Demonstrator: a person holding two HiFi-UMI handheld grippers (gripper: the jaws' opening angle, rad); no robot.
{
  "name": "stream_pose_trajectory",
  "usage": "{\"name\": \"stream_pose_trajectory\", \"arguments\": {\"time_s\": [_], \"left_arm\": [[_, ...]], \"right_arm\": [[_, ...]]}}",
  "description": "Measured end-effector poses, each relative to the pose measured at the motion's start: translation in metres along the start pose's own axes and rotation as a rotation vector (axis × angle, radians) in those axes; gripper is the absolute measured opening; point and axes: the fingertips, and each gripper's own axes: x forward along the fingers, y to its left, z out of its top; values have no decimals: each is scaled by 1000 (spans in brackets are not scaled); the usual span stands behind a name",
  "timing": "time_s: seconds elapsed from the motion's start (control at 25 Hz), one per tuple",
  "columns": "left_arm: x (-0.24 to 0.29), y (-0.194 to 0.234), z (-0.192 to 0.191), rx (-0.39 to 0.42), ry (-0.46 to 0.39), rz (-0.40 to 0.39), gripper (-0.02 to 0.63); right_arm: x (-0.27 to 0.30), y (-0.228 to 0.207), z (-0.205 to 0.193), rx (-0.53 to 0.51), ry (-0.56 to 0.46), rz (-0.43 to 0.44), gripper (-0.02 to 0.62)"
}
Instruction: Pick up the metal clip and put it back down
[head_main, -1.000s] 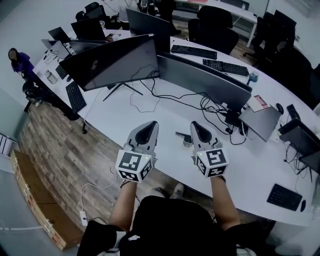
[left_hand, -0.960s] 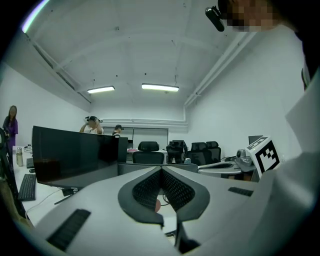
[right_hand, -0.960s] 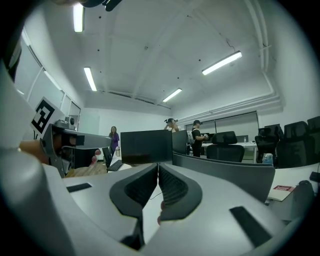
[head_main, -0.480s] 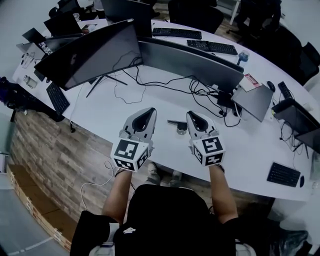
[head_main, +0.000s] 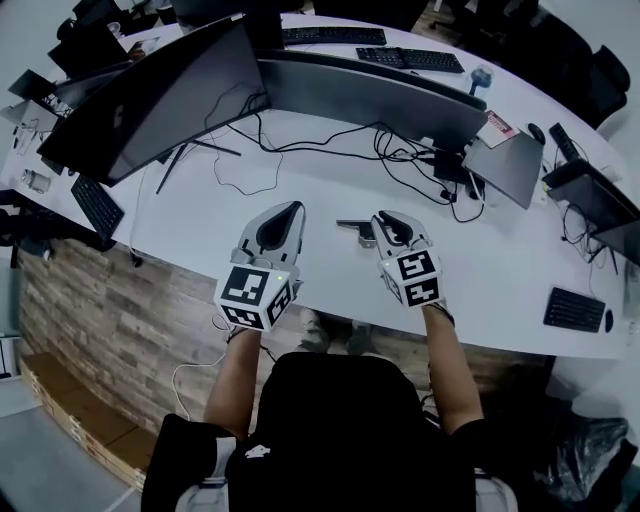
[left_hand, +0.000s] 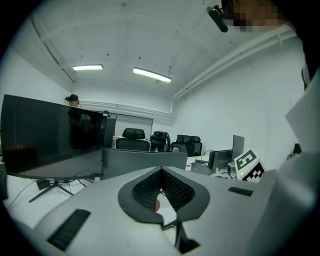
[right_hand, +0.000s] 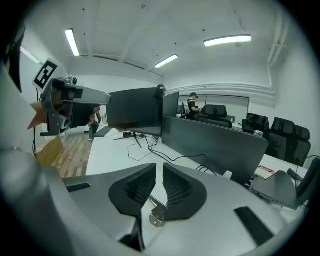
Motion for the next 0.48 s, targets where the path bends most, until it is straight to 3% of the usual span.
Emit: {"name": "stream_pose_trajectory", "arguments": {"time_s": [0.16, 0.48], "left_arm": [[5, 13, -11, -19, 17, -13, 12], [30, 25, -28, -44, 61, -55, 12]], "right_arm": [[19, 0, -30, -18, 104, 2, 37], [51, -1, -89, -146, 310, 28, 150]]}}
